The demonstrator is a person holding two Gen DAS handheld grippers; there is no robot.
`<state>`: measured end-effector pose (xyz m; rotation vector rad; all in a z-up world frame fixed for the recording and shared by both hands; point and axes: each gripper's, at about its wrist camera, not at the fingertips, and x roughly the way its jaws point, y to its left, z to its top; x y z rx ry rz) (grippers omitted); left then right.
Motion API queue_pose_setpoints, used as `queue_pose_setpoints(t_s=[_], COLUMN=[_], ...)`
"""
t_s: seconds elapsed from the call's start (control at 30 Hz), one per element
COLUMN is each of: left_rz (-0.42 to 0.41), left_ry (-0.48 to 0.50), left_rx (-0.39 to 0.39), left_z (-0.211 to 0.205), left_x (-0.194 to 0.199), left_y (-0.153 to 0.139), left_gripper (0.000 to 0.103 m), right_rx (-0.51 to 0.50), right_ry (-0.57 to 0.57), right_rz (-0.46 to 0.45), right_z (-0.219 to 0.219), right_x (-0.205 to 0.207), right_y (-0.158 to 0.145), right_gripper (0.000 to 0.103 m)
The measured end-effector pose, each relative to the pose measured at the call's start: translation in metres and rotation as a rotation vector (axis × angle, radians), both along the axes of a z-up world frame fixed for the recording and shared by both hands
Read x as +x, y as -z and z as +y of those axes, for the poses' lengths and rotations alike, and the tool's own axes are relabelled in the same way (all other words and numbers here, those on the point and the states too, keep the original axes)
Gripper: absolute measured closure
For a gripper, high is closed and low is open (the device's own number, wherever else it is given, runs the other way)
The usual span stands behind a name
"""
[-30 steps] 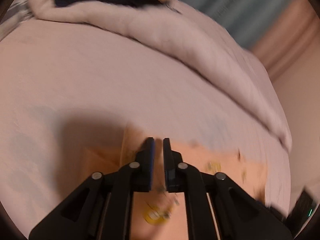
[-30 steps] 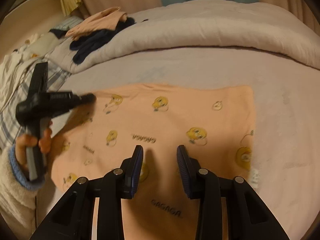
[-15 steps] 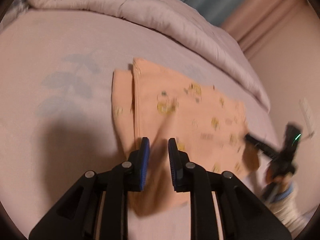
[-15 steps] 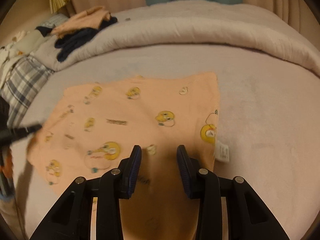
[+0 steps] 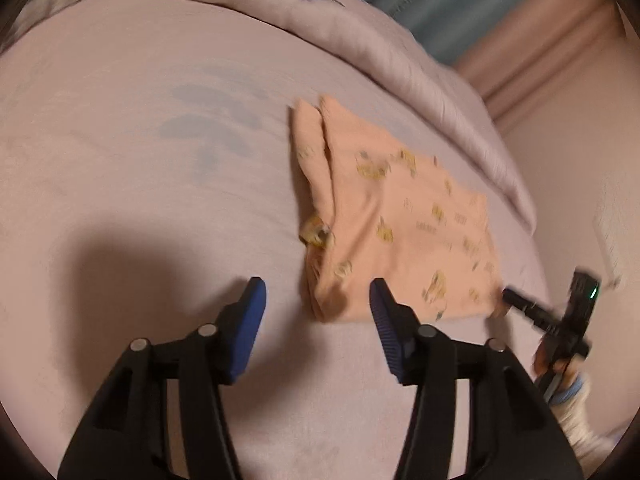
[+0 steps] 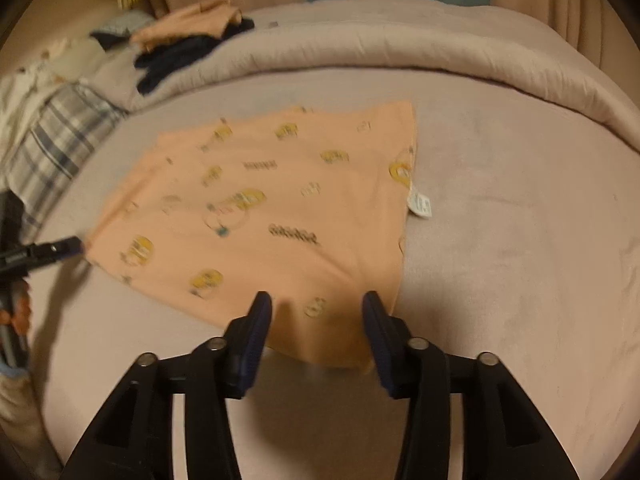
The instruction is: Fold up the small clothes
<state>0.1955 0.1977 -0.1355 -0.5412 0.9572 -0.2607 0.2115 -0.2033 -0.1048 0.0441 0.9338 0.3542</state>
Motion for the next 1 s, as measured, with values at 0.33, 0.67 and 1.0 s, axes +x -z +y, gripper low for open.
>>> queue_pose_setpoints(t_s=[0.33, 0.67, 1.0], left_rz=[0.094, 0.118, 0.133], left_ry=[-0.022, 0.014, 0.05], left_rx=[-0.257, -0.279, -0.18], left_z=[0.003, -0.007, -0.039], left_x=[0.049, 0.092, 0.133], left_y=[0.023, 0.028, 0.026], left_gripper=[0.049, 0.049, 0.063], right_rx=[0.171, 0.182, 0.174], right_ry=[-0.041, -0.126, -0.186], right_rz=[0.016, 0.024, 0.044], right_z=[0.034, 0.064, 0.094], right_x=[0.018, 0.027, 0.042], right_y=[-0.009, -0.009, -0.009], right_gripper=[0.053, 0.053, 0.053])
